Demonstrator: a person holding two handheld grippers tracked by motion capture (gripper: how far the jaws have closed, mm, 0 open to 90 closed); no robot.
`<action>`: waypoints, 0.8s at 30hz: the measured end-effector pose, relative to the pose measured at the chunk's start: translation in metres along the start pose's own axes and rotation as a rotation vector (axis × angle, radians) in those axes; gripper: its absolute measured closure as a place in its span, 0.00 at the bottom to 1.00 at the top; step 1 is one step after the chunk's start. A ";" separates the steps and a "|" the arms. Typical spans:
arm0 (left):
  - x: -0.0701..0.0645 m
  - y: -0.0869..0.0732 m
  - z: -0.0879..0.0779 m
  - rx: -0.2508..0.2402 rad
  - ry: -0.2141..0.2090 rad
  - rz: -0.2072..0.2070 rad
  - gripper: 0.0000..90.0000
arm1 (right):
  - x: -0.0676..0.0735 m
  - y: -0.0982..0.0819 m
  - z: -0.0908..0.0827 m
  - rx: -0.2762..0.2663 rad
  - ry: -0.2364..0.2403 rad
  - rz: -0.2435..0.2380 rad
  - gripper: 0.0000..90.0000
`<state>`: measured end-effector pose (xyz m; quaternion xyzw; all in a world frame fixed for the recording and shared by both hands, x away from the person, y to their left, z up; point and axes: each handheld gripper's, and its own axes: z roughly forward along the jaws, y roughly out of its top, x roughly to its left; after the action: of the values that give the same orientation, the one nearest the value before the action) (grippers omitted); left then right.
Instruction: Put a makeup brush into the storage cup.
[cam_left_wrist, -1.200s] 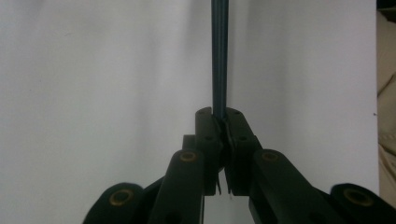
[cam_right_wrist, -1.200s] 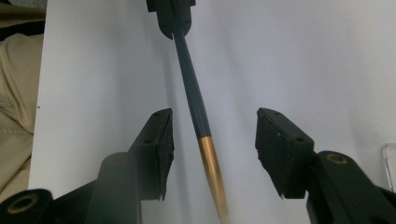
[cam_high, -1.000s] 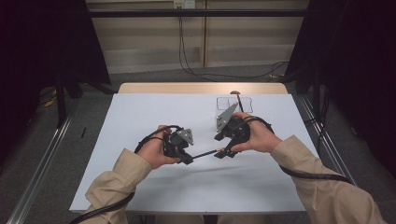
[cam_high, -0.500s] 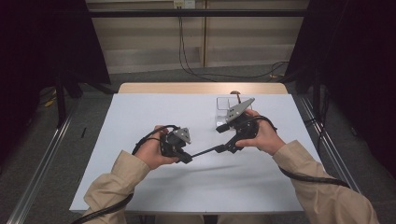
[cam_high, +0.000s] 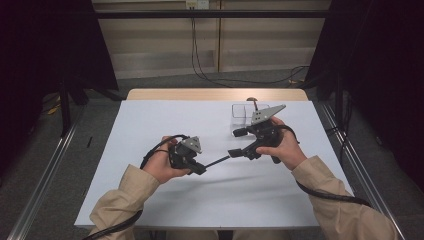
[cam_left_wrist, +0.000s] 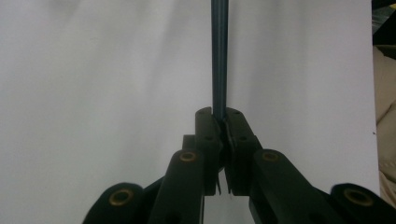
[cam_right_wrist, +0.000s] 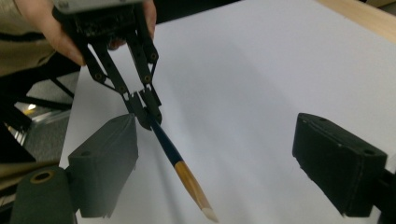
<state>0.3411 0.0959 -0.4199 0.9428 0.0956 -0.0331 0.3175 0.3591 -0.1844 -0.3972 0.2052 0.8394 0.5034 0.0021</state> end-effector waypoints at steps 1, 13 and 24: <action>0.000 -0.001 0.000 -0.001 -0.001 0.000 0.95 | 0.000 -0.001 -0.001 -0.020 -0.005 0.006 0.16; -0.001 -0.006 0.000 -0.021 0.007 -0.012 0.95 | 0.000 -0.008 -0.006 -0.186 -0.020 0.047 0.16; 0.000 -0.009 -0.001 -0.075 0.013 -0.026 0.95 | -0.001 -0.012 -0.008 -0.223 -0.027 0.056 0.16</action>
<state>0.3392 0.1038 -0.4247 0.9291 0.1110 -0.0276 0.3518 0.3542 -0.1965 -0.4039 0.2337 0.7721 0.5906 0.0222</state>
